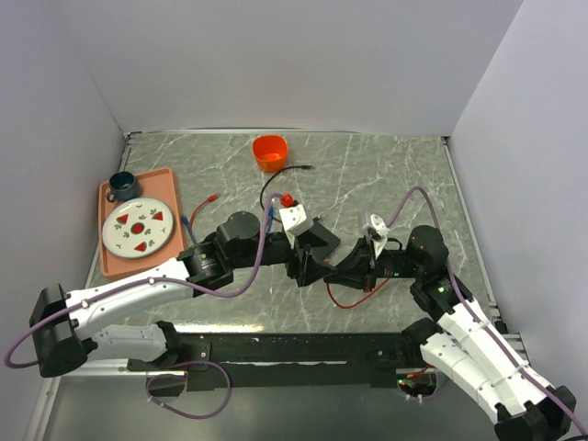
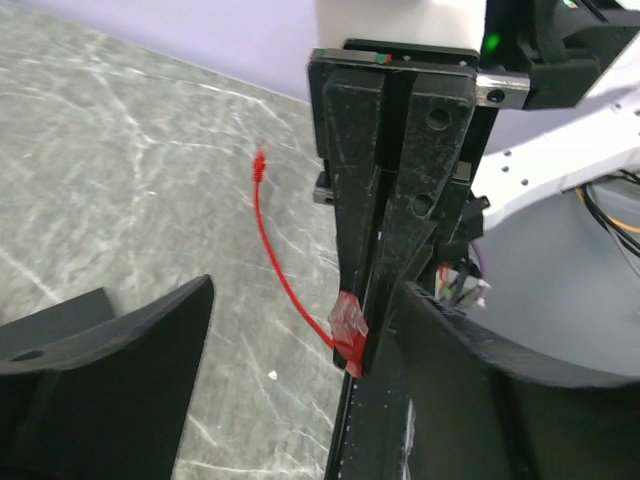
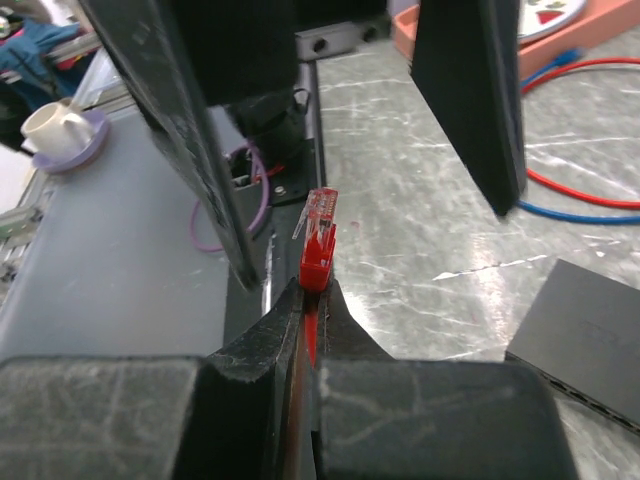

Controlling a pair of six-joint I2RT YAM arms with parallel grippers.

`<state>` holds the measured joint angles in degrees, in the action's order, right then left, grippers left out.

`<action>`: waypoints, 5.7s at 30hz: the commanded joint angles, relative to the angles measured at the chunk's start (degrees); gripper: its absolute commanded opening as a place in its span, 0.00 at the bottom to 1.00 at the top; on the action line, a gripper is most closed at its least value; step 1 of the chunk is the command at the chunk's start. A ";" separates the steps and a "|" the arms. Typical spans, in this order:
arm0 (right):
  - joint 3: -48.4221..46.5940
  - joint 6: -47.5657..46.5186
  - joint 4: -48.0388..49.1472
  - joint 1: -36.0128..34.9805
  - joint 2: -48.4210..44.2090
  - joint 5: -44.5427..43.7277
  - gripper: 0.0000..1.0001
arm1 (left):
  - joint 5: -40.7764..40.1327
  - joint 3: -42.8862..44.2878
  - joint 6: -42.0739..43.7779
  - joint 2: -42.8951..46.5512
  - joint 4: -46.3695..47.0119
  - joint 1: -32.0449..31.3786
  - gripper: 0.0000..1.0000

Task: Insert the plug into the switch port

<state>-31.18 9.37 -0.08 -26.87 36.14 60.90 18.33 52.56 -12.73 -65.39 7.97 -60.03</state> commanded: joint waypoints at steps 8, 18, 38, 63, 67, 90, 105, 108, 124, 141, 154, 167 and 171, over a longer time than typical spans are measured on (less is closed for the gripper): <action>-2.31 0.04 0.35 -0.29 -0.81 0.98 0.00 | 6.90 3.96 -0.28 -2.38 4.95 0.18 0.16; -3.80 1.88 -3.34 -0.46 -0.89 -13.33 0.38 | 2.42 2.47 -5.98 -0.71 5.48 0.18 0.01; -7.14 6.72 -6.26 -2.39 -9.77 -39.37 0.78 | -42.41 17.31 -35.52 -8.09 -19.83 -1.67 0.01; -8.37 7.42 2.54 -15.05 3.76 -56.31 0.46 | -42.06 18.81 -36.93 -9.50 -19.92 -2.46 0.01; -7.85 7.86 2.89 -15.58 3.41 -59.05 0.42 | -41.88 19.25 -36.40 -9.41 -19.92 -2.37 0.01; -6.70 7.60 7.46 -17.07 6.84 -49.83 0.30 | -42.32 18.99 -36.40 -9.15 -19.66 -2.46 0.01; -4.77 7.42 7.64 -17.25 6.75 -48.60 0.17 | -42.06 17.41 -36.84 -7.57 -17.90 -2.37 0.01; -4.86 7.25 7.46 -17.16 7.54 -47.90 0.00 | -41.80 17.32 -36.84 -7.48 -17.81 -2.37 0.01; -1.08 5.57 -2.01 -17.16 6.05 -56.24 0.00 | -41.72 12.84 -30.16 -0.99 -19.48 4.21 0.99; 5.42 15.24 -9.86 -16.63 17.37 -61.70 0.00 | -17.55 3.16 -19.27 -17.92 -4.98 18.72 0.97; 9.03 18.85 1.73 -19.88 27.31 -59.76 0.00 | -9.63 4.31 -18.65 -35.60 3.02 20.04 0.98; 4.64 18.23 6.58 -21.47 37.06 -64.41 0.00 | -3.48 1.59 -18.47 -39.29 7.68 20.04 0.96; 4.81 18.06 7.72 -21.47 37.51 -65.04 0.00 | -3.03 1.15 -18.65 -39.64 8.03 20.04 0.95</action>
<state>-24.51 27.59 3.84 -47.88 73.14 -0.78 13.08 54.22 -31.94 -104.09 12.93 -40.03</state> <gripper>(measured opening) 0.214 0.956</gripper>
